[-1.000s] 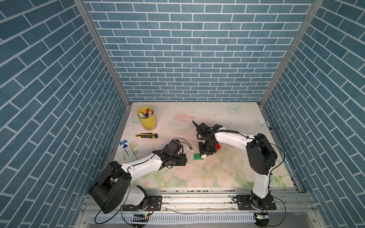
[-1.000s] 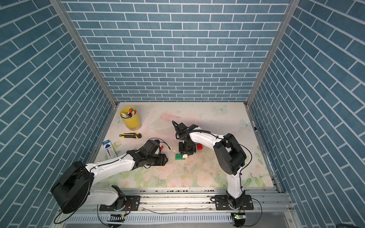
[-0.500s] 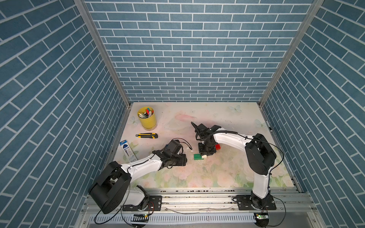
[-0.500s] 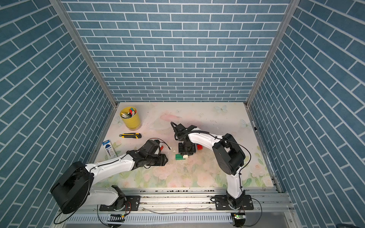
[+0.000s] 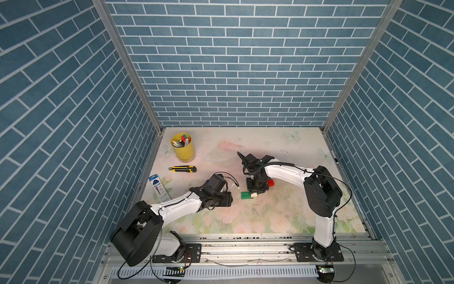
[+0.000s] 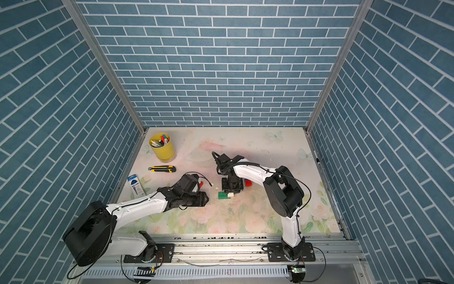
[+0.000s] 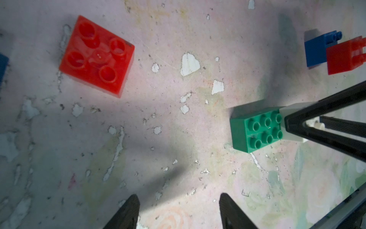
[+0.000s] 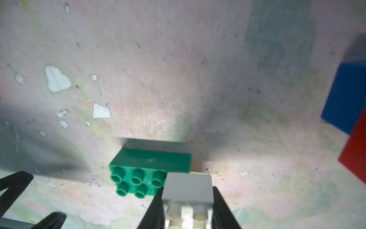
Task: Assemble the letter y with lego
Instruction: Assemble the lego brick with the lego brick.
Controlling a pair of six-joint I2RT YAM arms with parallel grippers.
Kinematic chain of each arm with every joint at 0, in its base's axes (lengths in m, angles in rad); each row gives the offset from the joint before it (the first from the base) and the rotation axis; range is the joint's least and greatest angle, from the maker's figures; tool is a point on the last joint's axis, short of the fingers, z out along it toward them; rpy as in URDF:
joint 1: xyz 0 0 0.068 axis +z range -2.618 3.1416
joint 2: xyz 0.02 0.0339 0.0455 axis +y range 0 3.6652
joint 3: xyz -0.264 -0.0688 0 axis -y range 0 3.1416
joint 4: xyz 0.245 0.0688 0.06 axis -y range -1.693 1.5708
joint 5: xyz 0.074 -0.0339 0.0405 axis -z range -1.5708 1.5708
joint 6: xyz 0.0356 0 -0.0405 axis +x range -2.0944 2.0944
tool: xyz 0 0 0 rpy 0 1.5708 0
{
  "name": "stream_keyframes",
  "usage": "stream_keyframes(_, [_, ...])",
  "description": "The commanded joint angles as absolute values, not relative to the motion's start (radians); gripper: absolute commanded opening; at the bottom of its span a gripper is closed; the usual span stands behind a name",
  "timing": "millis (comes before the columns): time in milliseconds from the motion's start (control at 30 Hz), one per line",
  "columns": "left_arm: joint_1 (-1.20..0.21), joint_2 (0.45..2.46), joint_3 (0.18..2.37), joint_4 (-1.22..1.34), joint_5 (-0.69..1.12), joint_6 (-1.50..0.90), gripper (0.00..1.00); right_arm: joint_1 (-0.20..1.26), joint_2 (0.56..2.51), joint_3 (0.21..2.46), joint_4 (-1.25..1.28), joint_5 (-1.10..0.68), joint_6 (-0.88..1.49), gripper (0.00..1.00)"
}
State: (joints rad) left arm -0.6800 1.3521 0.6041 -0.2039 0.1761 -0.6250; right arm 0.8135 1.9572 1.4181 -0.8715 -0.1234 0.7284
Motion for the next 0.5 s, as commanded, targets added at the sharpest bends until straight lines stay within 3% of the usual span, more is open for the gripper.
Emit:
stream_keyframes(0, [-0.675,1.356,0.609,-0.216,0.165,-0.627,0.67,0.811,2.044,1.374,-0.853,-0.024,0.742,0.22])
stream_keyframes(467, [-0.675,1.374,0.656,-0.249,0.149,-0.618,0.67,0.738,1.993,1.43,-0.844,0.023,0.72,0.26])
